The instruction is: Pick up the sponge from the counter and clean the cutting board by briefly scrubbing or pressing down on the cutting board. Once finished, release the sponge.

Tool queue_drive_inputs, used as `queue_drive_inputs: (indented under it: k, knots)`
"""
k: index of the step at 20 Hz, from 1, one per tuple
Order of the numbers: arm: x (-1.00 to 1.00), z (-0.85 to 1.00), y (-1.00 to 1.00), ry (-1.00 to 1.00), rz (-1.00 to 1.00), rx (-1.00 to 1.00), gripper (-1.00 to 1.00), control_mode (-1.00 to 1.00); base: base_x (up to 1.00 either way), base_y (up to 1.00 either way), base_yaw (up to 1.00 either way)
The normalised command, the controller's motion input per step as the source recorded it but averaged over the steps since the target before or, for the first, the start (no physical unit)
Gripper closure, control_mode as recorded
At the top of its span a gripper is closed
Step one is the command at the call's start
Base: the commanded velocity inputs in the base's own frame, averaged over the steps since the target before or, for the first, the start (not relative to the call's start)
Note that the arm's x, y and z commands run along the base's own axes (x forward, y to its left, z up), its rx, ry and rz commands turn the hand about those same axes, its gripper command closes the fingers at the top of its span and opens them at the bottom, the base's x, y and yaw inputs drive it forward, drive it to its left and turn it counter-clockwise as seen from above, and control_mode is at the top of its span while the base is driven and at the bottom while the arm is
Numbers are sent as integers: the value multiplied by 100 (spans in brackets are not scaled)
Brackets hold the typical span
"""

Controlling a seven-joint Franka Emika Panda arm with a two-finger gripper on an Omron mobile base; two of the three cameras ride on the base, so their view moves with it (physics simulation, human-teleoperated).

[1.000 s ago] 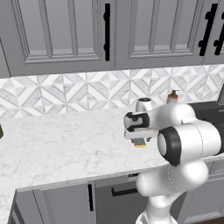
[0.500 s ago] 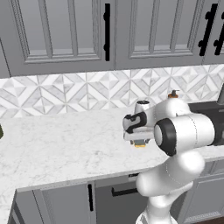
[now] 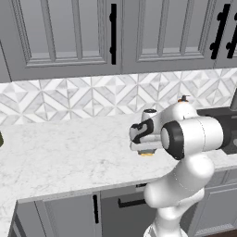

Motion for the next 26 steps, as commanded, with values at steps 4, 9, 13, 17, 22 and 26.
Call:
queue_drive_inputs:
  k: [4, 9, 13, 17, 22, 26]
  knots:
    - [0, -9, -5, 0, 0, 0, 100, -100, 0, 0, 0]
    - [-7, 29, -38, -1, -2, 6, 100, -100, 0, 0, 0]
    - [-4, 67, -75, 0, -10, 3, 100, -100, 0, 0, 0]
    - [0, 25, -95, 1, -9, -1, 100, -100, 0, 0, 0]
    - [0, -13, -88, 5, -4, -9, 100, -100, 0, 0, 0]
    - [0, -32, -23, 0, -1, -13, 100, -100, 0, 0, 0]
